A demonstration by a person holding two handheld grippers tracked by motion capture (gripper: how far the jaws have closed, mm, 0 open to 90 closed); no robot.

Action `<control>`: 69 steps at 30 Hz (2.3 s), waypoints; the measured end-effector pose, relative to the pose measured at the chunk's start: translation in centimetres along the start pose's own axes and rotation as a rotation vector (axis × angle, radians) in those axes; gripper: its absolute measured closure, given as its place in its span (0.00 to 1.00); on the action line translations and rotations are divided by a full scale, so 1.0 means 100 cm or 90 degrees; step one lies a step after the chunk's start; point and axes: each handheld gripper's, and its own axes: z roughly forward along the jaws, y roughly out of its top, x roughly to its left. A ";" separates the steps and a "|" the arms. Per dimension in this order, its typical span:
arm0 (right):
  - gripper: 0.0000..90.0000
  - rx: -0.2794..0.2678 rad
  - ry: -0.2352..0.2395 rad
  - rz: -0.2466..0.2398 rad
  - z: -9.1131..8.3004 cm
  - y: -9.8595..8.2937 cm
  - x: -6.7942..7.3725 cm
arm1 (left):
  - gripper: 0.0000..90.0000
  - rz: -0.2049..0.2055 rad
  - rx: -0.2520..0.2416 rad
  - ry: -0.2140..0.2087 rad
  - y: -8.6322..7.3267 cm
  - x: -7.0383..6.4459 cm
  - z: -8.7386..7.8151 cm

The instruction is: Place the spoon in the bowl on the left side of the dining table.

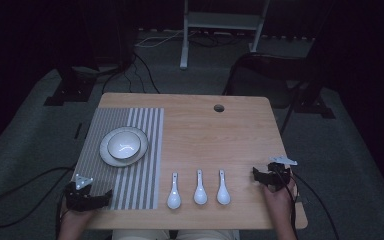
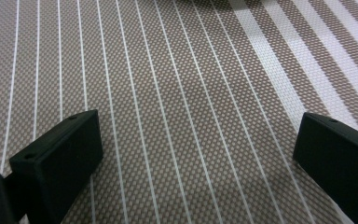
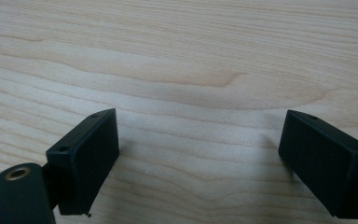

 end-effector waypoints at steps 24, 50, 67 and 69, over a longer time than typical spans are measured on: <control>0.13 0.000 0.003 -0.005 0.000 0.000 0.000 | 0.01 0.004 0.027 -0.055 -0.007 0.016 -0.011; 0.13 0.000 0.003 -0.005 0.000 0.000 0.000 | 0.03 0.045 0.006 -0.075 0.005 -0.006 -0.027; 0.13 0.000 0.004 -0.005 0.000 0.000 0.000 | 0.03 0.077 0.003 -0.104 0.028 -0.036 -0.028; 0.13 0.000 0.004 -0.005 0.000 0.000 0.000 | 0.03 0.078 0.000 -0.118 0.032 -0.039 -0.028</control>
